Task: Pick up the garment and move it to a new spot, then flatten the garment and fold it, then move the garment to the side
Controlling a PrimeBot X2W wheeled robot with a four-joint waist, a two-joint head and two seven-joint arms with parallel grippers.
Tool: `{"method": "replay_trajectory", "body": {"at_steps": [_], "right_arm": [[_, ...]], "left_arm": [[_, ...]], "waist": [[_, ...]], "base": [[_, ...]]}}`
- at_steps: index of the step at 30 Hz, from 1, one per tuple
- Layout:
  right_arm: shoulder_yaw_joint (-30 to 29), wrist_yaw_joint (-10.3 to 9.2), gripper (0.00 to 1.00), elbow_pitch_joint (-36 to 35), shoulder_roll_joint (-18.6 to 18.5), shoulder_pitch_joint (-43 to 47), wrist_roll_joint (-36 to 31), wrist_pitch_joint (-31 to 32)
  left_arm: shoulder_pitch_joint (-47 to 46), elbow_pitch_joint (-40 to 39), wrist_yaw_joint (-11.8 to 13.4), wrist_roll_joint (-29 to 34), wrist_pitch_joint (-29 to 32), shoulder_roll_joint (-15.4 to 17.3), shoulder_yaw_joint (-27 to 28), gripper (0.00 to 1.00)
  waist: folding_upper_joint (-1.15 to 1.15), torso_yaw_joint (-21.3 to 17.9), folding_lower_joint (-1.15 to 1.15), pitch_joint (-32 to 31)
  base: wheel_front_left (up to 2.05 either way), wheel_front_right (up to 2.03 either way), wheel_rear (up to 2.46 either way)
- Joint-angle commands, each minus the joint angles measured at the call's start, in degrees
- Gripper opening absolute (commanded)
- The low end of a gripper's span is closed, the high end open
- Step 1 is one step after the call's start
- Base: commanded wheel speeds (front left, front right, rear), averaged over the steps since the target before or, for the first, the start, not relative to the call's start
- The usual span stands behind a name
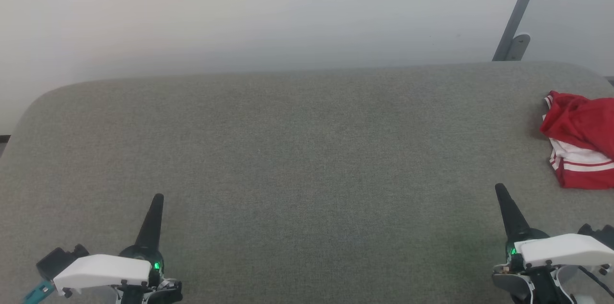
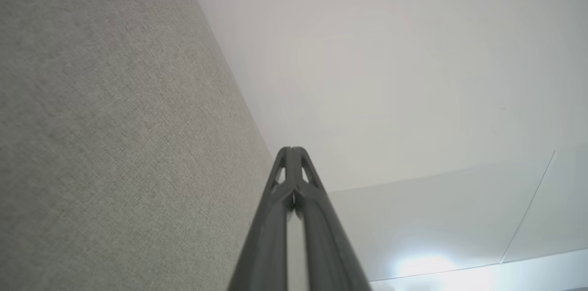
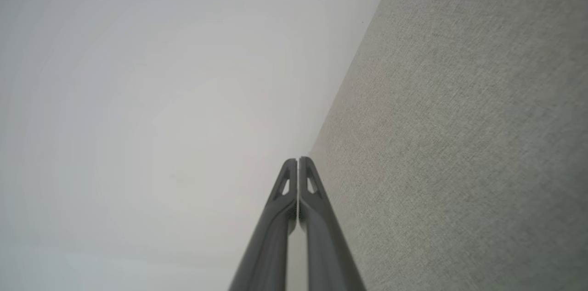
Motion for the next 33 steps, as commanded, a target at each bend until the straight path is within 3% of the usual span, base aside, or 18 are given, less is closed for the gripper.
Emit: {"method": "replay_trajectory", "body": {"at_steps": [1, 33], "right_arm": [[-0.15, -0.03, 0.0, -0.59, 0.14, -0.82, 1.6, 0.47], [-0.44, -0.03, 0.0, -1.47, 0.74, -1.61, 15.67, 3.85]], "left_arm": [[-1.44, -0.17, -0.13, -1.44, 0.47, -0.09, 0.3, 0.0], [-3.76, 0.87, -0.18, -12.56, 3.98, -1.9, 0.47, 0.0]], "waist": [[0.0, 0.02, 0.0, 0.02], [0.0, 0.37, 0.0, 0.38]], "base": [[0.0, 0.0, 0.0], [0.0, 0.0, 0.0]]}}
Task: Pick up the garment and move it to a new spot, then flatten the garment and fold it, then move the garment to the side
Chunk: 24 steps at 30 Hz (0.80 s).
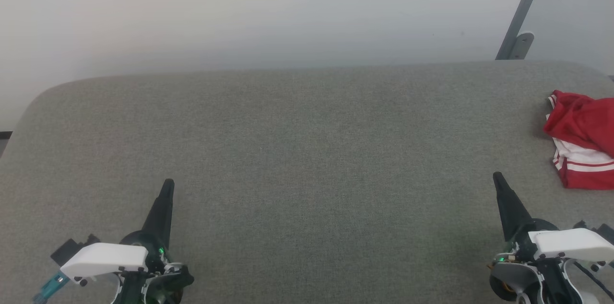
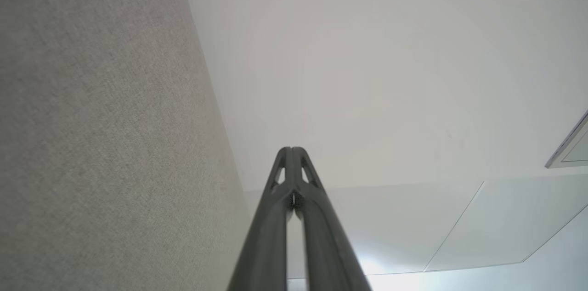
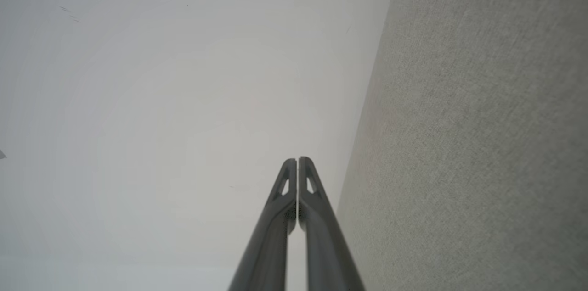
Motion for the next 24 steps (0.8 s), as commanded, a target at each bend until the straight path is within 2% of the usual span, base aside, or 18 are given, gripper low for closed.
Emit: {"method": "replay_trajectory", "body": {"at_steps": [1, 24], "right_arm": [[-0.12, 0.0, 0.0, -0.34, 0.26, -0.46, 0.98, 0.35], [-0.1, 0.0, 0.0, -0.37, 0.28, -0.48, 1.92, 0.57]], "left_arm": [[-1.0, 0.0, -0.18, -1.17, 0.35, -0.18, 0.19, 0.0], [-1.08, 0.08, -0.18, -1.76, 0.62, -0.31, 0.17, 0.0]], "waist": [[0.0, 0.01, 0.0, 0.01], [0.0, 0.05, 0.0, 0.05]], "base": [[0.0, 0.0, 0.0], [0.0, 0.0, 0.0]]}}
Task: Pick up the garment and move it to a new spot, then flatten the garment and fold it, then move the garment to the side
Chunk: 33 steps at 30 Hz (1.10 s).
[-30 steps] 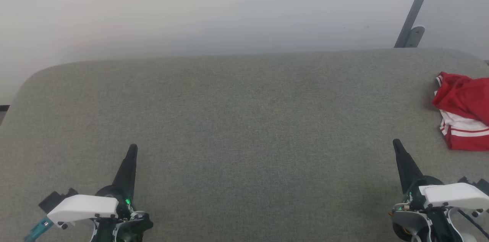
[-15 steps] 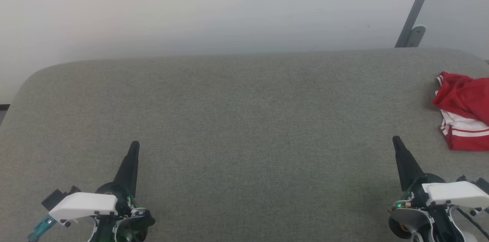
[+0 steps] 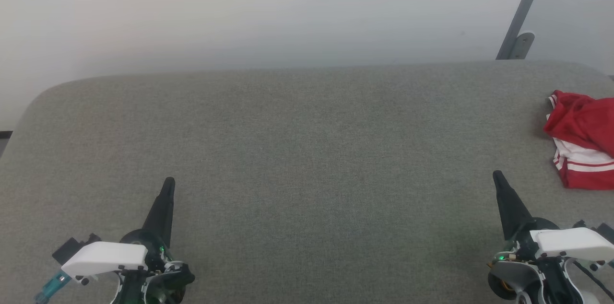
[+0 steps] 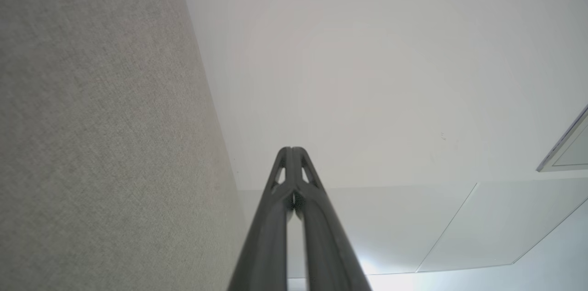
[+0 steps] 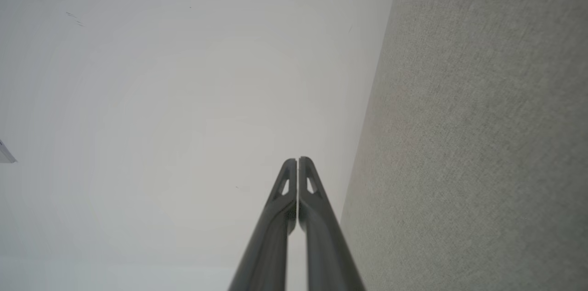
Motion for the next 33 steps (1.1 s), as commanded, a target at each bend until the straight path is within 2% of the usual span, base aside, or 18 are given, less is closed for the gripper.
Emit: {"method": "replay_trajectory", "body": {"at_steps": [1, 33], "right_arm": [[-0.03, 0.0, 0.0, -0.23, 0.19, -0.33, 0.22, 0.17], [-0.03, 0.0, 0.0, -0.23, 0.19, -0.32, 0.23, 0.16]], "left_arm": [[-0.67, -0.01, -0.18, -0.16, 0.23, -0.13, 0.15, 0.0], [-0.67, -0.02, -0.18, -0.2, 0.2, -0.13, 0.11, 0.0]], "waist": [[0.0, 0.0, 0.0, 0.0], [0.0, 0.0, 0.0, 0.0]], "base": [[0.0, 0.0, 0.0], [0.0, 0.0, 0.0]]}}
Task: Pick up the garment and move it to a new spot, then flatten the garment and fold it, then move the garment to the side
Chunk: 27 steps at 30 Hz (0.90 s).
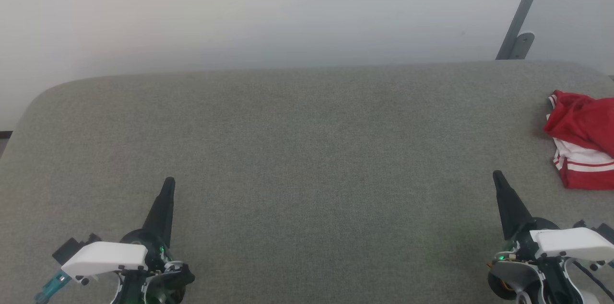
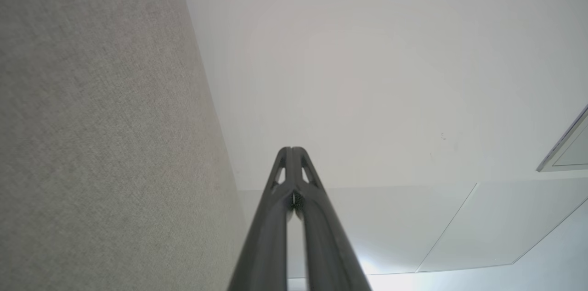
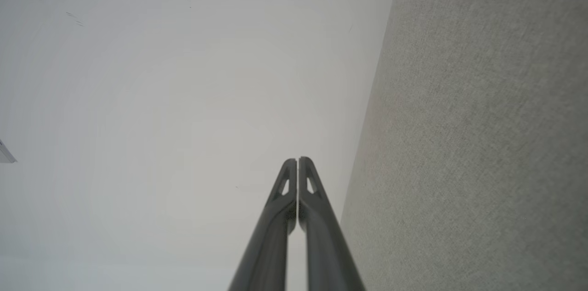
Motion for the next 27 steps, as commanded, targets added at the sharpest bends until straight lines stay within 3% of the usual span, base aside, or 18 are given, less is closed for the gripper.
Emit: {"method": "replay_trajectory", "body": {"at_steps": [1, 27], "right_arm": [[-0.02, 0.0, 0.0, -0.23, 0.19, -0.31, 0.23, 0.16], [-0.02, 0.0, 0.0, -0.23, 0.2, -0.31, 0.23, 0.16]], "left_arm": [[-0.67, -0.03, -0.18, -0.2, 0.2, -0.13, 0.1, 0.0], [-0.67, -0.03, -0.18, -0.21, 0.18, -0.13, 0.09, 0.0]], "waist": [[0.0, 0.0, 0.0, 0.0], [0.0, 0.0, 0.0, 0.0]], "base": [[0.0, 0.0, 0.0], [0.0, 0.0, 0.0]]}}
